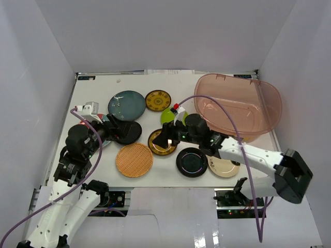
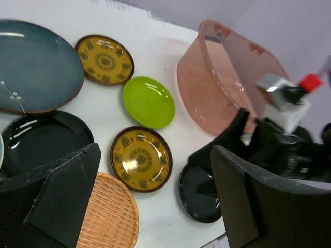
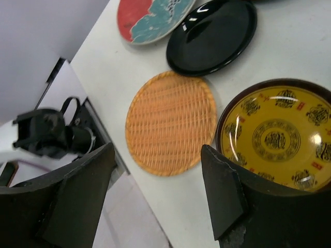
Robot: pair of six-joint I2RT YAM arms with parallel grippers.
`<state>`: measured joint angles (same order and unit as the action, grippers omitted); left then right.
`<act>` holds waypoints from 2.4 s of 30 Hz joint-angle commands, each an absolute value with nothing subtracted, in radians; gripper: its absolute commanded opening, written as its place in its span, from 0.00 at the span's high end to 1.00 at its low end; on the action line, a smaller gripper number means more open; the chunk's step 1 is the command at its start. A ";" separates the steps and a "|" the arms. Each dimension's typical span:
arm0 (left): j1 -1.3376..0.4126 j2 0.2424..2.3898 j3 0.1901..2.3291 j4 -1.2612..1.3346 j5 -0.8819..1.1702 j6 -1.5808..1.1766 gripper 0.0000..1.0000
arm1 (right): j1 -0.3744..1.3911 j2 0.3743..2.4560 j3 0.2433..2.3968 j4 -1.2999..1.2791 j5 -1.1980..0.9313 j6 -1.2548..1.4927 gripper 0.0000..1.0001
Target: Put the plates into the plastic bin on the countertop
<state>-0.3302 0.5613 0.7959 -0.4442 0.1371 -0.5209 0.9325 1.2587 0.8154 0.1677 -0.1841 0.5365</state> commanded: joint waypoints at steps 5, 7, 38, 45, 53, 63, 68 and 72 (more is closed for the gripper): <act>-0.328 0.494 0.796 -0.479 0.052 -0.476 0.02 | 0.946 1.552 1.018 0.382 0.098 0.693 0.30; -0.328 0.468 0.757 -0.465 0.052 -0.460 0.02 | 0.946 1.604 1.071 0.388 0.164 0.736 0.31; -0.436 0.311 0.637 -0.405 0.068 -0.426 0.02 | 0.847 2.440 1.650 0.454 0.290 1.259 0.44; -0.437 0.307 0.638 -0.405 0.061 -0.428 0.02 | 0.850 2.476 1.668 0.594 0.290 1.335 0.80; -0.437 0.311 0.650 -0.406 -0.004 -0.433 0.02 | 0.861 2.307 1.566 0.756 0.328 1.223 0.92; -0.437 0.268 0.680 -0.420 -0.112 -0.501 0.02 | 0.856 2.051 1.615 0.730 0.247 0.970 0.92; -0.437 0.275 0.666 -0.463 -0.114 -0.567 0.02 | 0.786 1.732 1.329 0.721 0.241 0.907 0.92; -0.437 0.302 0.637 -0.457 -0.075 -0.626 0.02 | 0.628 1.425 1.139 0.632 0.166 0.887 0.92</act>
<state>-0.4343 0.2764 0.6468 -0.4381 -0.0921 -0.5610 0.7517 1.6550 1.1770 0.4469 0.1818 0.8890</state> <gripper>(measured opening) 0.979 0.133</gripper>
